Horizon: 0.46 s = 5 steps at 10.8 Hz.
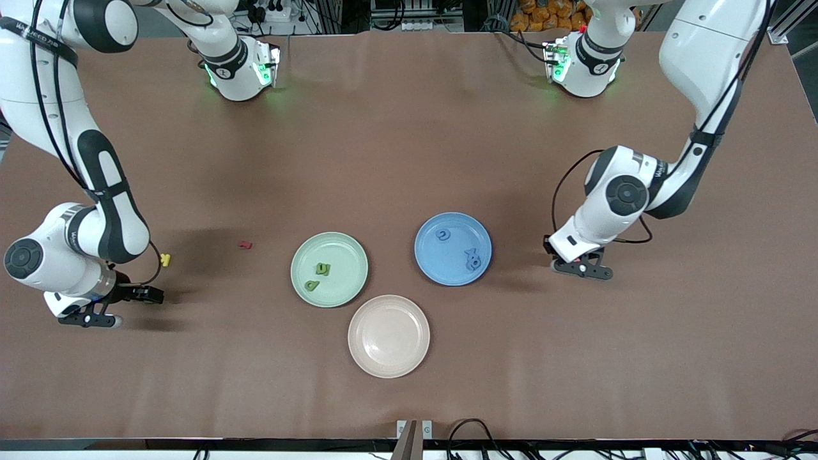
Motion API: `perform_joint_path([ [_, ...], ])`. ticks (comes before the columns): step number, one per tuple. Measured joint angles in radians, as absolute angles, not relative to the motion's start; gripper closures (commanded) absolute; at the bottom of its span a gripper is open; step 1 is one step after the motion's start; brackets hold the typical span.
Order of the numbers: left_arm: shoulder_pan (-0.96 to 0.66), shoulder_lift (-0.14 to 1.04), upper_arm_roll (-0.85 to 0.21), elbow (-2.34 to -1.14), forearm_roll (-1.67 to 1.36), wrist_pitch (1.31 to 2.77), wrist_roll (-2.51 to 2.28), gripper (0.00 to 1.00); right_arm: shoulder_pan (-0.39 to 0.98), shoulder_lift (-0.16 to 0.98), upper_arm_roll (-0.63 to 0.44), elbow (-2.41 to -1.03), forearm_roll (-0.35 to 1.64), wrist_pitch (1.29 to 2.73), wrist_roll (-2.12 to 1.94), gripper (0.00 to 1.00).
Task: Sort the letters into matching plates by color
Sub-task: 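Carry the E to the blue plate while the right gripper lifts the B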
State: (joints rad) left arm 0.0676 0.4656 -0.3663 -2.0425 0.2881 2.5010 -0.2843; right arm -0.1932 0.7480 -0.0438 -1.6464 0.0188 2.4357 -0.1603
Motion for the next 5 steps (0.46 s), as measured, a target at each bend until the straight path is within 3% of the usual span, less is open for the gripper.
perform_joint_path([
  [5, -0.071, 0.446, -0.379, -2.019, 0.288, 2.451, -0.533, 1.00, -0.194, 0.748, -0.043, -1.656, 0.019, 2.436, -0.160, 0.54],
])
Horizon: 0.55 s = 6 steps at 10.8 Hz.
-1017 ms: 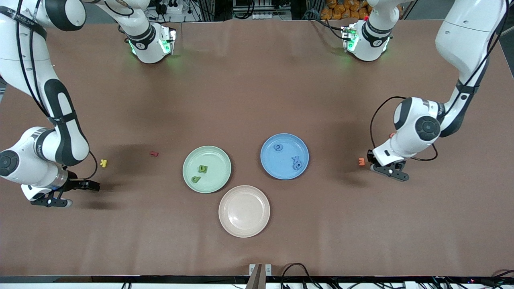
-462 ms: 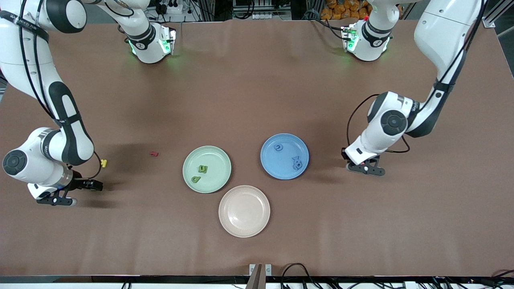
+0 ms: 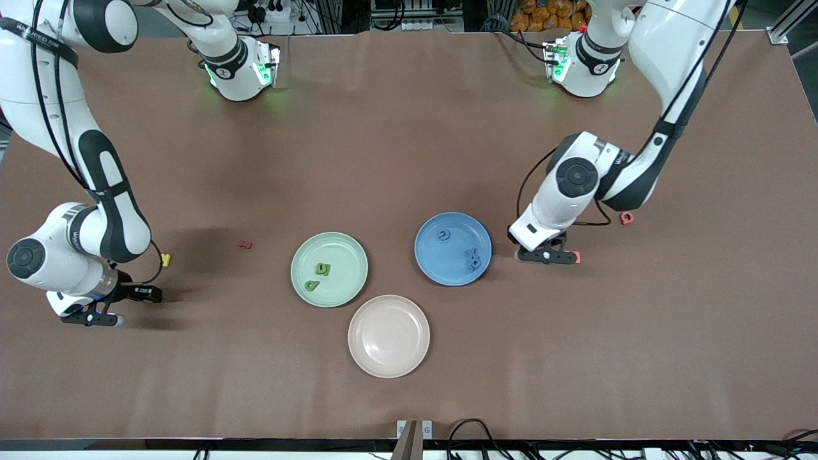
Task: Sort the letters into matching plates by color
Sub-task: 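Carry the E to the blue plate while the right gripper lifts the B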
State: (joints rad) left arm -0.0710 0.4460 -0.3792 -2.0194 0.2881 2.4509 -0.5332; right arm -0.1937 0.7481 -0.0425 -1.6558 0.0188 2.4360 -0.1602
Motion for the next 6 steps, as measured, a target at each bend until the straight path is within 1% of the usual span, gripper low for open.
perform_joint_path([
  [3, -0.156, 0.446, -0.380, -2.018, 0.288, 2.449, -0.664, 1.00, -0.194, 0.746, -0.040, -1.665, 0.020, 2.450, -0.160, 0.74],
  [5, -0.210, 0.446, -0.381, -2.017, 0.288, 2.449, -0.735, 1.00, -0.195, 0.743, -0.039, -1.666, 0.021, 2.453, -0.159, 0.82],
  [6, -0.234, 0.446, -0.381, -2.014, 0.288, 2.449, -0.764, 1.00, -0.195, 0.742, -0.038, -1.667, 0.021, 2.453, -0.159, 0.84],
])
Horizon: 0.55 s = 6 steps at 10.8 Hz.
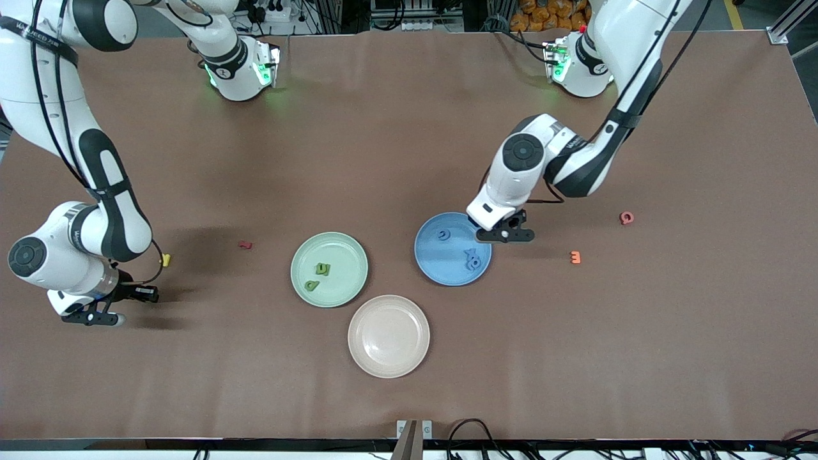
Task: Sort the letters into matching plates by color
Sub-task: 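Carry the E to the blue plate while the right gripper lifts the B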
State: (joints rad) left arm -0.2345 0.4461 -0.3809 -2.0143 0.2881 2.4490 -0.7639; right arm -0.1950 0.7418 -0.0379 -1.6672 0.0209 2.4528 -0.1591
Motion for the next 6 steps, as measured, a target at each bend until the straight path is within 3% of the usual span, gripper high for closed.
perform_joint_path([
  [4, -0.289, 0.453, -0.380, -1.991, 0.287, 2.447, -0.829, 1.00, -0.196, 0.741, -0.037, -1.668, 0.021, 2.453, -0.159, 0.86],
  [5, -0.296, 0.457, -0.380, -1.991, 0.287, 2.447, -0.842, 0.84, -0.196, 0.741, -0.036, -1.668, 0.021, 2.453, -0.159, 0.86],
  [6, -0.301, 0.463, -0.380, -1.988, 0.287, 2.447, -0.855, 0.40, -0.196, 0.739, -0.034, -1.667, 0.021, 2.451, -0.159, 0.86],
])
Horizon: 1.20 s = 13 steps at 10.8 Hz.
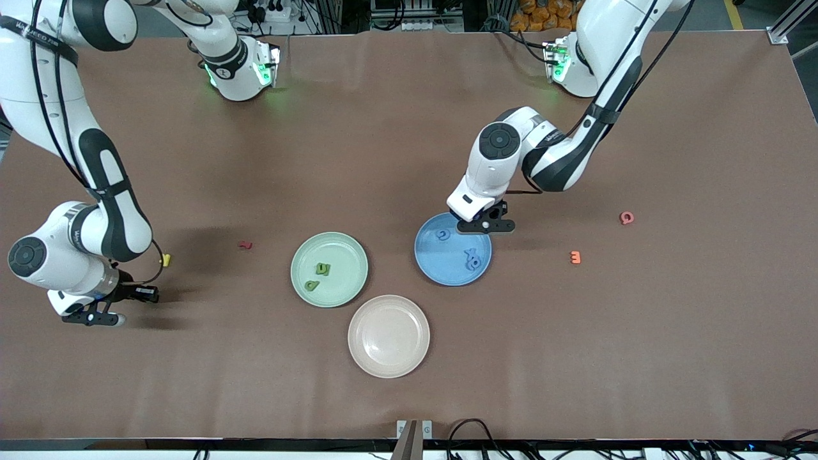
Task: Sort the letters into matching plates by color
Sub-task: 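Carry the E to the blue plate while the right gripper lifts the B, then release the E on the blue plate while the right gripper places the B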
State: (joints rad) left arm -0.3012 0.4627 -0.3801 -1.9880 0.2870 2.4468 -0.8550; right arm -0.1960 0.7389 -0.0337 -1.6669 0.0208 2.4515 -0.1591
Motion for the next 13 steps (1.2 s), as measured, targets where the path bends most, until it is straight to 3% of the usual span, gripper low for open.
perform_joint_path([
  [1, -0.304, 0.468, -0.380, -1.982, 0.287, 2.447, -0.860, 0.03, -0.196, 0.734, -0.031, -1.665, 0.021, 2.444, -0.154, 0.86],
  [6, -0.307, 0.479, -0.376, -1.964, 0.287, 2.447, -0.862, 0.00, -0.156, 0.666, -0.016, -1.646, 0.021, 2.324, -0.017, 0.86],
  [13, -0.176, 0.476, -0.354, -1.950, 0.287, 2.391, -0.731, 0.00, 0.001, 0.657, 0.023, -1.645, 0.073, 2.317, 0.263, 0.86],
])
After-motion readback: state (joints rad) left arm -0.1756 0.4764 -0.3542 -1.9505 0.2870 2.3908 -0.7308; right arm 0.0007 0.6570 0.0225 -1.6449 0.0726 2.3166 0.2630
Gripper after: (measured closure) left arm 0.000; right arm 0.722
